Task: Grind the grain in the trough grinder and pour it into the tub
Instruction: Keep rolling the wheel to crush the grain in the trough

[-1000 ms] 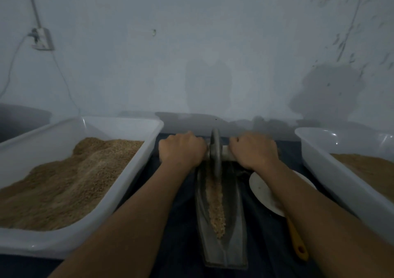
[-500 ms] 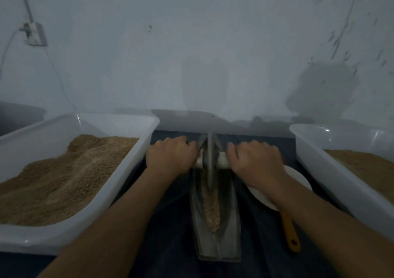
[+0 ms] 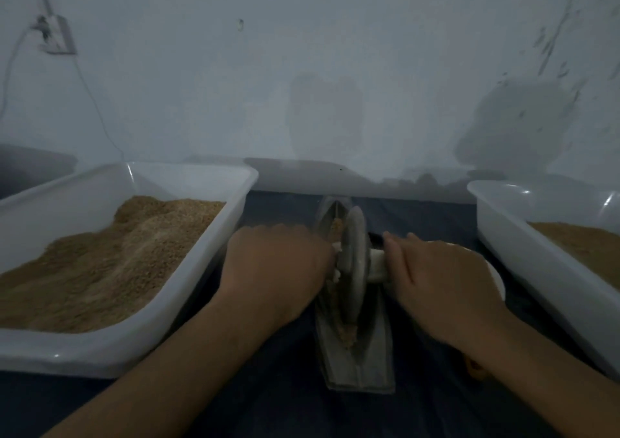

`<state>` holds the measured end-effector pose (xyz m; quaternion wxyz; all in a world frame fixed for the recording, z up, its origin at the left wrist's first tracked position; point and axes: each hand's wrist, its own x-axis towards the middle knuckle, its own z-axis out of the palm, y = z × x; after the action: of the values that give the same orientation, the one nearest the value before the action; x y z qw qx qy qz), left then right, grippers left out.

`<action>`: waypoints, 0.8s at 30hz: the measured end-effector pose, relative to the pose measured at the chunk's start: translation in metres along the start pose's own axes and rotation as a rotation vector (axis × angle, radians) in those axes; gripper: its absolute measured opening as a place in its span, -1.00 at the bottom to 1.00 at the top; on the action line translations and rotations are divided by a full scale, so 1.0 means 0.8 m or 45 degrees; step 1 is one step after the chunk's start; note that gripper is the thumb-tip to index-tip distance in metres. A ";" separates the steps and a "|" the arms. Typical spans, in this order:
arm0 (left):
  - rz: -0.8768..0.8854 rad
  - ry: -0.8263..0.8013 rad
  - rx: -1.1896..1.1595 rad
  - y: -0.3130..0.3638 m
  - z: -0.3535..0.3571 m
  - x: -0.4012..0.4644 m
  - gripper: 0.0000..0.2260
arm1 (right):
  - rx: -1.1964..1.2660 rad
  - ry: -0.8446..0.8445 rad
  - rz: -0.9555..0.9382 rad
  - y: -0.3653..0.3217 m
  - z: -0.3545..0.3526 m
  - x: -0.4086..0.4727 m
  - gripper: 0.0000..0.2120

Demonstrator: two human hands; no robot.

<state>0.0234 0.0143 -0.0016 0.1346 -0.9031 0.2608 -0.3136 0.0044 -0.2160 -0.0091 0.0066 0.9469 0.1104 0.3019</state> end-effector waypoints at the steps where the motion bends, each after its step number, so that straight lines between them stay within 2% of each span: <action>1: -0.019 -0.048 0.014 -0.001 0.004 0.006 -0.77 | 0.007 -0.034 0.030 0.002 0.001 0.008 -0.51; 2: -0.080 -0.093 0.006 -0.002 0.011 0.015 -0.81 | -0.019 -0.074 0.035 0.002 0.005 0.020 -0.53; 5: -0.332 -0.244 -0.044 -0.014 0.041 0.067 -0.87 | -0.155 -0.122 -0.025 0.001 0.032 0.075 -0.78; 7: -0.506 -0.340 -0.197 -0.028 0.055 0.100 -0.74 | -0.153 -0.215 0.061 0.007 0.046 0.119 -0.73; 9: -0.653 -0.336 -0.287 -0.035 0.061 0.117 -0.64 | -0.152 -0.267 0.112 0.012 0.051 0.146 -0.70; 10: -0.639 -0.321 -0.258 -0.035 0.062 0.119 -0.65 | -0.142 -0.285 0.121 0.012 0.051 0.149 -0.70; 12: -0.457 -0.288 -0.159 -0.027 0.058 0.101 -0.80 | -0.190 -0.297 0.080 0.010 0.045 0.137 -0.76; 15: -0.277 -0.252 -0.118 -0.020 0.041 0.046 -0.85 | -0.309 -0.063 -0.157 -0.006 0.027 0.079 -0.86; 17: -0.135 -0.112 -0.014 -0.013 0.024 0.014 -0.84 | -0.197 0.052 -0.087 -0.012 0.010 0.038 -0.72; 19: -0.012 -0.021 0.029 -0.005 0.012 -0.002 -0.84 | -0.017 0.063 0.029 -0.004 0.004 0.006 -0.62; 22: -0.029 -0.080 0.056 0.001 0.012 0.010 -0.77 | -0.051 -0.018 0.070 0.002 0.005 0.004 -0.58; 24: -0.166 -0.155 0.055 -0.001 0.022 0.037 -0.80 | -0.176 -0.013 -0.015 0.001 0.016 0.033 -0.68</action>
<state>0.0548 -0.0004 -0.0001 0.1490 -0.9324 0.1861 -0.2717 0.0328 -0.2104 -0.0048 0.0743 0.9451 0.0950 0.3038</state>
